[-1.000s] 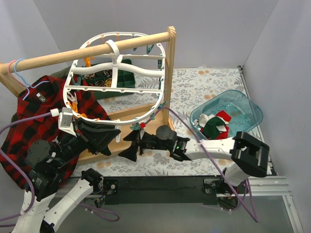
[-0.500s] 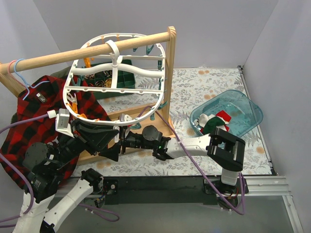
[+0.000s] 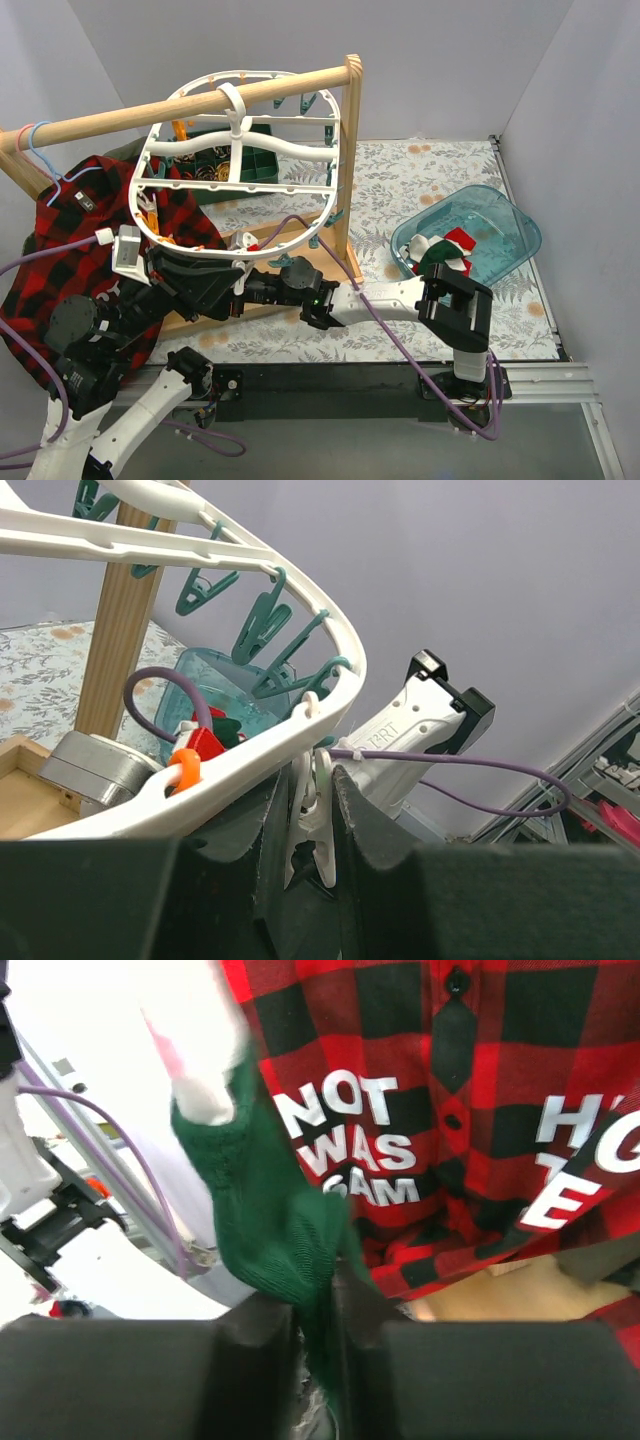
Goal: Remove the socks clipped to the hanger
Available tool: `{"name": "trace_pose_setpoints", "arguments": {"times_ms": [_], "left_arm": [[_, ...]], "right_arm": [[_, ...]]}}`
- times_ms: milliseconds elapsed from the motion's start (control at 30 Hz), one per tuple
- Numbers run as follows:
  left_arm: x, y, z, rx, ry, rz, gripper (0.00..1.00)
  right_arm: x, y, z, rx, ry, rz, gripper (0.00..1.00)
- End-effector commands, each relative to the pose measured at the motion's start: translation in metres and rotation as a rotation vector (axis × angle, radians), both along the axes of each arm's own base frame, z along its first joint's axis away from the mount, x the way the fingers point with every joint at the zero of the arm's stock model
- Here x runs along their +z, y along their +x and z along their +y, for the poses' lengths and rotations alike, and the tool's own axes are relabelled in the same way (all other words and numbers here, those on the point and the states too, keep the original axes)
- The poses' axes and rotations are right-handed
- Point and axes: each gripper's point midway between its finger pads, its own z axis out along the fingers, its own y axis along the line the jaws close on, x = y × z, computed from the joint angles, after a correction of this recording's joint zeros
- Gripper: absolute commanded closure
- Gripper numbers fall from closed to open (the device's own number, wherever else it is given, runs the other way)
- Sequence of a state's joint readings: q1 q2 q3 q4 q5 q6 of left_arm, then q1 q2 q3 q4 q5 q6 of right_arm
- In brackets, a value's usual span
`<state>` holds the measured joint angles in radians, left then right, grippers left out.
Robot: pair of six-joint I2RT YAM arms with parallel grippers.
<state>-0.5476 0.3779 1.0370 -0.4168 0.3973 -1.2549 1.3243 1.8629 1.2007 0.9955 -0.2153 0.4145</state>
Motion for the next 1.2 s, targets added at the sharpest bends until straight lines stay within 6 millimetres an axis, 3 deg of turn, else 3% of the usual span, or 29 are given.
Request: {"name": "trace_pose_setpoints", "arguments": {"times_ms": [0, 133, 200, 233, 367, 500, 567, 800, 1033, 1167], "left_arm": [[0.008, -0.012, 0.003, -0.02, 0.002, -0.03, 0.77], [0.013, -0.031, 0.007, -0.066, 0.023, -0.06, 0.5], [0.01, -0.041, 0.009, -0.087, 0.044, -0.046, 0.5], [0.017, -0.048, 0.015, -0.076, 0.046, -0.067, 0.5], [0.013, -0.056, 0.042, 0.043, 0.074, -0.01, 0.5], [0.013, -0.037, 0.089, 0.336, 0.022, 0.081, 0.55], [0.001, -0.025, 0.101, 0.429, 0.001, 0.163, 0.56], [-0.02, -0.002, 0.088, 0.436, -0.041, 0.269, 0.52], [-0.019, 0.006, 0.084, 0.432, -0.127, 0.293, 0.37], [-0.024, 0.016, 0.081, 0.444, -0.149, 0.329, 0.36]], "right_arm": [[0.023, -0.012, 0.001, 0.065, 0.063, 0.006, 0.88], [0.032, -0.028, -0.012, 0.153, 0.068, -0.013, 0.97], [0.029, -0.04, -0.021, 0.219, 0.054, -0.025, 0.98], [0.035, -0.042, -0.027, 0.241, 0.06, -0.022, 0.98], [0.032, -0.058, -0.047, 0.358, 0.038, -0.027, 0.99], [0.032, -0.066, -0.063, 0.431, 0.036, -0.02, 0.99], [0.035, -0.072, -0.069, 0.471, 0.036, -0.026, 0.99], [0.04, -0.08, -0.079, 0.565, 0.045, -0.011, 0.99], [0.038, -0.085, -0.083, 0.597, 0.048, -0.012, 0.99], [0.037, -0.085, -0.084, 0.596, 0.047, -0.013, 0.99]]}}
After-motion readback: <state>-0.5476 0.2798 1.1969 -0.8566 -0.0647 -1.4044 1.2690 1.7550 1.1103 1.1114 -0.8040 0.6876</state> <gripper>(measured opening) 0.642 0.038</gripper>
